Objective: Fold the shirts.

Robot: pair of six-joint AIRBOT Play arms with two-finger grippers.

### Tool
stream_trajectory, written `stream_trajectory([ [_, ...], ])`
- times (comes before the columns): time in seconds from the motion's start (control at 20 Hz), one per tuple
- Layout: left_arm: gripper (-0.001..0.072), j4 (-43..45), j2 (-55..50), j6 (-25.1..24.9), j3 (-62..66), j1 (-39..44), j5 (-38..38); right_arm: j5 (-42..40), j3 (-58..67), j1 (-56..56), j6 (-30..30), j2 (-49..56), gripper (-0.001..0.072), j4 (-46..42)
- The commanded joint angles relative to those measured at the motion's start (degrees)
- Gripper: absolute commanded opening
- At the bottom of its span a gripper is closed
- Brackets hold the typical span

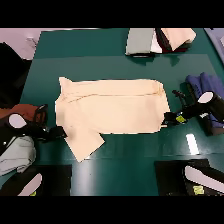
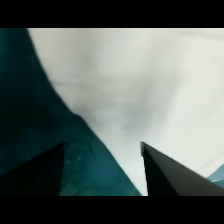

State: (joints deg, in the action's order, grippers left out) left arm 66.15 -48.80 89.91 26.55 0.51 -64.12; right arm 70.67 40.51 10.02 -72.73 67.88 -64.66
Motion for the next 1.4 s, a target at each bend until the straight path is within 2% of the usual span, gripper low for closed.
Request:
stream_trajectory([
  [0.0, 0.0543, -4.50, 0.11, 0.68, -3.72, 5.14, 6.91, 0.07, 0.46, -1.11, -0.33, -0.04, 0.0017, 0.20],
  [0.15, 0.0540, -4.50, 0.11, 1.84, -3.74, 6.58, 6.47, 0.61, 0.46, -1.11, -0.31, -0.17, 0.0017, 0.20],
  [0.2, 0.0394, -4.44, 0.11, 1.77, -3.74, 6.58, 5.88, 0.79, 0.46, -1.11, -0.31, -0.63, 0.0018, 0.17],
  [0.25, 0.0165, -4.44, 0.11, 1.51, -3.61, 6.58, 5.09, 0.76, 0.46, -1.11, -0.31, -1.73, 0.0017, 0.17],
  [0.3, 0.0047, -4.11, 0.11, 1.46, -3.13, 6.58, 4.17, 0.63, 0.46, -1.11, -0.31, -3.15, 0.0018, 0.09],
  [0.35, 0.0023, -3.82, 0.11, 0.55, -2.10, 6.58, 2.56, 0.70, 0.46, -1.09, -0.31, -4.98, 0.0018, -0.31],
  [0.45, 0.0021, -2.78, 0.13, -1.07, 0.66, 6.60, -2.03, 2.58, 0.44, -1.11, -0.35, -8.98, 0.0017, -3.48],
  [0.55, 0.0021, -0.52, 2.62, -0.63, 1.90, 6.60, -5.77, 6.78, 0.39, -0.31, -0.39, -13.07, 0.0017, -6.62],
  [0.7, 0.0021, 1.14, 12.04, 2.34, 1.86, 6.58, -11.72, 12.57, 0.39, 3.67, -0.46, -20.44, 0.0017, -9.11],
  [0.8, 0.0021, 0.50, 18.82, 5.31, 1.86, 6.58, -16.09, 14.56, 0.39, 7.15, -0.46, -24.96, 0.0017, -9.09],
  [0.9, 0.0022, -0.22, 23.65, 6.23, 1.99, 6.58, -19.82, 15.21, 0.42, 10.64, -0.46, -28.39, 0.0016, -8.96],
  [1.1, 0.0021, 0.37, 22.29, 5.60, 5.60, 6.58, -16.44, 11.45, 1.01, 11.13, -0.48, -28.72, 0.0016, -8.31],
  [1.35, 0.0022, 6.60, 8.22, 0.09, 15.89, 6.58, -3.41, 7.43, 12.66, 4.17, -3.61, -14.58, 0.0016, -8.35],
])
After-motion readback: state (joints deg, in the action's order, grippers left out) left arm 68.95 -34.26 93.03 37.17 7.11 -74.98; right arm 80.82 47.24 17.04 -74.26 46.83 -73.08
